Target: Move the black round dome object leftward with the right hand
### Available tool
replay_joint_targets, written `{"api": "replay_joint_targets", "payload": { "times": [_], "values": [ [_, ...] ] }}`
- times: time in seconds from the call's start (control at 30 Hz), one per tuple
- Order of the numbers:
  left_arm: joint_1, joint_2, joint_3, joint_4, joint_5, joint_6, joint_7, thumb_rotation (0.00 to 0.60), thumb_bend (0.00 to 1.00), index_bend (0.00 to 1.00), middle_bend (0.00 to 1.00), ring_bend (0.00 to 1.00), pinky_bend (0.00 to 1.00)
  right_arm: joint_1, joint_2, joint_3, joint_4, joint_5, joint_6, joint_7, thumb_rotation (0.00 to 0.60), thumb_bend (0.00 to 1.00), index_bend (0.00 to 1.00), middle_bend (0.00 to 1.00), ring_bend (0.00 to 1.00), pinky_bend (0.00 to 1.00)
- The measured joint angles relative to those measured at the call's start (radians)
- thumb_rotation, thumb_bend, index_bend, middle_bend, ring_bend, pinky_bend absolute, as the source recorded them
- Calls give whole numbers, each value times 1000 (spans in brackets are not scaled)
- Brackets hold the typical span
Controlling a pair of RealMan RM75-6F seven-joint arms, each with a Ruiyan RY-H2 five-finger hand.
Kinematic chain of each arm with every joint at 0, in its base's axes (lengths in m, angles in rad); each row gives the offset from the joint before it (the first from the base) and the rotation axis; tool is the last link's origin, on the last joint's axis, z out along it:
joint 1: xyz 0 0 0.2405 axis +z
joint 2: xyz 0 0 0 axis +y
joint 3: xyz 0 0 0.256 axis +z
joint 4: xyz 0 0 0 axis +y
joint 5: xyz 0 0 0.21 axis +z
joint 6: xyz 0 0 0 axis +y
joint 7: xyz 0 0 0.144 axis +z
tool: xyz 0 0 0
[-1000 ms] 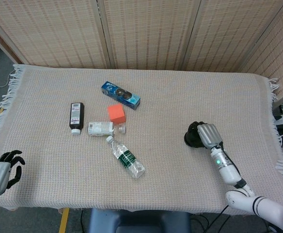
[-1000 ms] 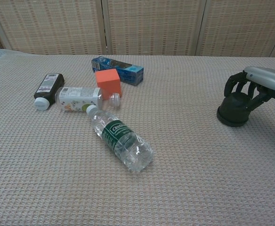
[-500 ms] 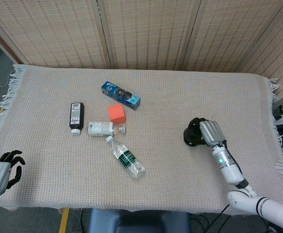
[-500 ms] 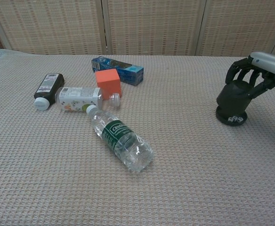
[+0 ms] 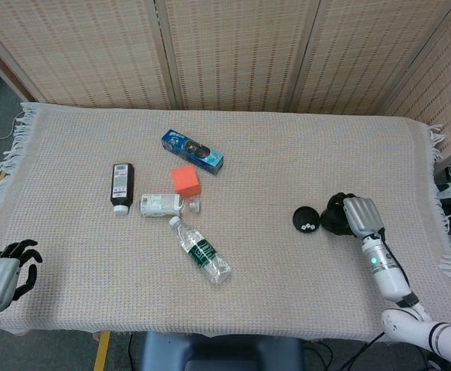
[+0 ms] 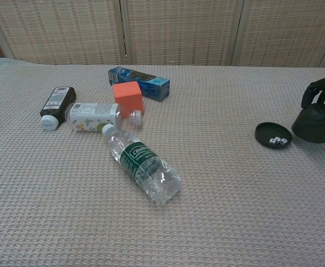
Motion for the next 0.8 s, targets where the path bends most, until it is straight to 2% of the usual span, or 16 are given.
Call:
{"api": "replay_joint_targets", "payload": {
  "times": [0.1,0.2,0.27,0.37,0.43,0.5,0.7,0.8],
  "values": [
    [-2,-3,3,2,4,-3,7,600,601,483,262,269,469,-1,-42,-18,95,-50,7,62,600,483,665,574,412,517],
    [-2,-2,3,2,3,-2,3,600,602,485,261,269,469,1,-85,-38,175,-94,3,126,600,471,582,547,338,502],
    [0,-1,1,3,1,1,-1,600,601,484,262,269,469,3,-97,-46,190,-105,-21,144,600,428,472,449,227,422],
    [2,2,0,1,0,6,-7,600,601,485,262,269,469,6,-76,-52,161,-90,-65,127,600,309,233,194,28,227],
    [2,3,-1,1,1,7,-7,600,601,485,262,269,469,6,-55,-54,126,-79,-79,107,600,273,96,61,0,190],
    [3,3,0,0,2,9,-5,600,601,485,262,270,469,5,-26,-54,78,-69,-88,83,600,264,26,12,0,184],
    [3,3,-1,-1,-1,7,-3,600,602,486,263,270,469,-5,68,-52,-63,-52,-88,46,600,224,0,0,0,172],
    [3,3,-1,-2,-1,7,-2,600,602,487,263,270,469,-12,98,-50,-99,-52,-76,36,600,165,0,0,0,157]
  ]
}}
